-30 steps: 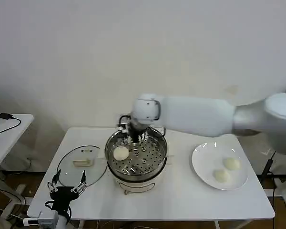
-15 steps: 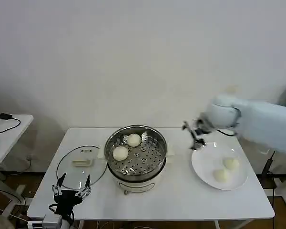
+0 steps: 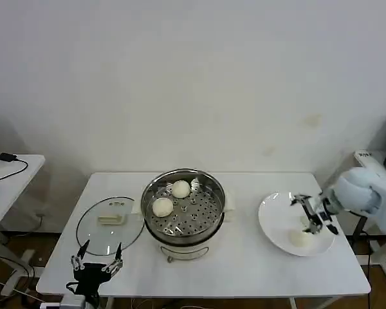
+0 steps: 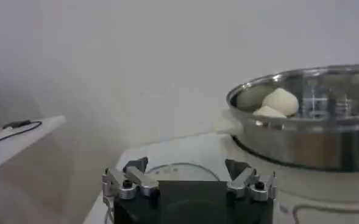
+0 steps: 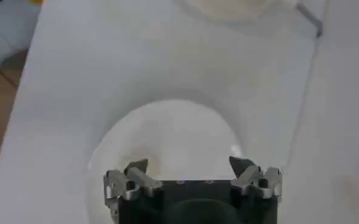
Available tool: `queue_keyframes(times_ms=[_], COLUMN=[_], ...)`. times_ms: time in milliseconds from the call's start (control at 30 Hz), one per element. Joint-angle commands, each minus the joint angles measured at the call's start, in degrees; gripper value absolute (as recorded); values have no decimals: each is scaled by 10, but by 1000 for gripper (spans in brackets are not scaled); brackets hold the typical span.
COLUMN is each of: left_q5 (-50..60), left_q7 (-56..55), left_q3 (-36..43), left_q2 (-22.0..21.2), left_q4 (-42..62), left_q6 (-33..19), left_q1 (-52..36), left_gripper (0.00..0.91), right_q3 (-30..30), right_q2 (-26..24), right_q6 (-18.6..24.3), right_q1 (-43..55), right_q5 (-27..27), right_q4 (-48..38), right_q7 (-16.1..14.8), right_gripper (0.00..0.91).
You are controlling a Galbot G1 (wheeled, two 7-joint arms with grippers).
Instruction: Take steamed baozi put them in steamer then cover it.
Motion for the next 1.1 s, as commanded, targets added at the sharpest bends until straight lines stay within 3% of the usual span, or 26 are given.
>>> queue_keyframes(times_ms=[33, 633, 1000, 1100], left_q5=[1, 1, 0, 0], left_q7=[0, 0, 0, 0], left_q3=[0, -11, -14, -13], left_q2=[-1, -2, -1, -1], left_q4=[3, 7, 12, 14], left_q6=[0, 0, 1, 1], left_q1=[3, 8, 5, 2], left_gripper=[907, 907, 907, 907], right_q3=[90, 94, 91, 90], right_q2=[11, 105, 130, 133], right_q6=[33, 15, -9, -14], right_q1=[-118, -135, -138, -137], right_q5=[-48, -47, -30, -28], right_q4=[-69, -176, -194, -197], right_q7=[-15, -7, -9, -9], right_gripper=[907, 907, 907, 856])
